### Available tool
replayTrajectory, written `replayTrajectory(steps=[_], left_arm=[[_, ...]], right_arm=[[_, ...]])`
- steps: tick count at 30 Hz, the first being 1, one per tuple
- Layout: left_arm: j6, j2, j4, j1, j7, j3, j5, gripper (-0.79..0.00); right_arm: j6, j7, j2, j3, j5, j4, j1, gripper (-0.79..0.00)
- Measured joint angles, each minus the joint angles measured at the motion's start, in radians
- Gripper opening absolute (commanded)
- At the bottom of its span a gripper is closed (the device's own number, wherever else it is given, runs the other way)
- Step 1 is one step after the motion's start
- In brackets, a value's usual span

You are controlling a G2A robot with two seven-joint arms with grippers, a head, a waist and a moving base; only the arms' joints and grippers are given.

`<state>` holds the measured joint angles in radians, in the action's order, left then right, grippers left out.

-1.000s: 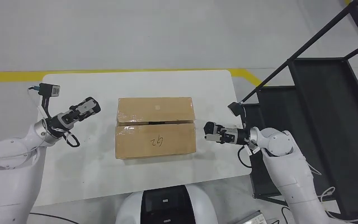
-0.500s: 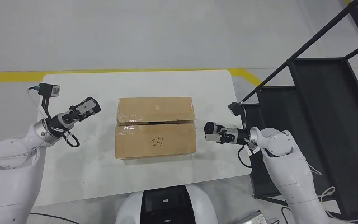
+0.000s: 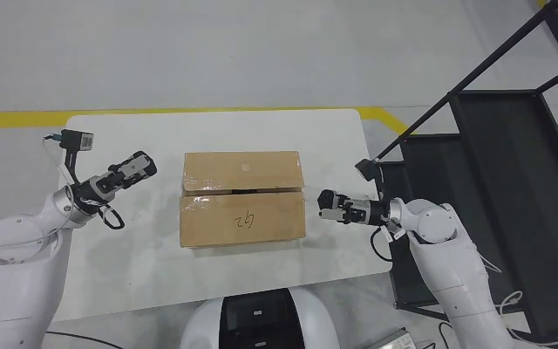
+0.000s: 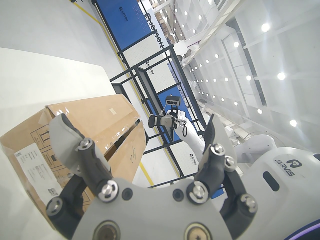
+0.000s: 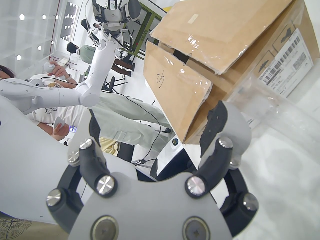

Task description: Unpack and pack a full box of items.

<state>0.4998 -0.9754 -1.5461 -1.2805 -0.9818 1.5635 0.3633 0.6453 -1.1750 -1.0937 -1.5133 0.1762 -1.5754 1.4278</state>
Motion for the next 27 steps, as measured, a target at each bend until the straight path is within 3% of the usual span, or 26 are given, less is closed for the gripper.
replayTrajectory(steps=[13,19,27], left_arm=[[-0.018,-0.001,0.028,-0.019,0.032,-0.005,0.008,0.0],[-0.01,0.003,0.057,-0.012,0.04,0.011,-0.011,0.0],[-0.012,0.005,0.05,-0.009,0.061,0.015,-0.048,0.0]], right_arm=[[-0.04,0.068,0.003,0.057,0.013,0.044,-0.032,0.0],[-0.035,0.119,0.001,0.101,-0.052,0.098,-0.069,0.0],[0.001,0.13,-0.005,0.177,-0.026,0.125,-0.101,0.0]])
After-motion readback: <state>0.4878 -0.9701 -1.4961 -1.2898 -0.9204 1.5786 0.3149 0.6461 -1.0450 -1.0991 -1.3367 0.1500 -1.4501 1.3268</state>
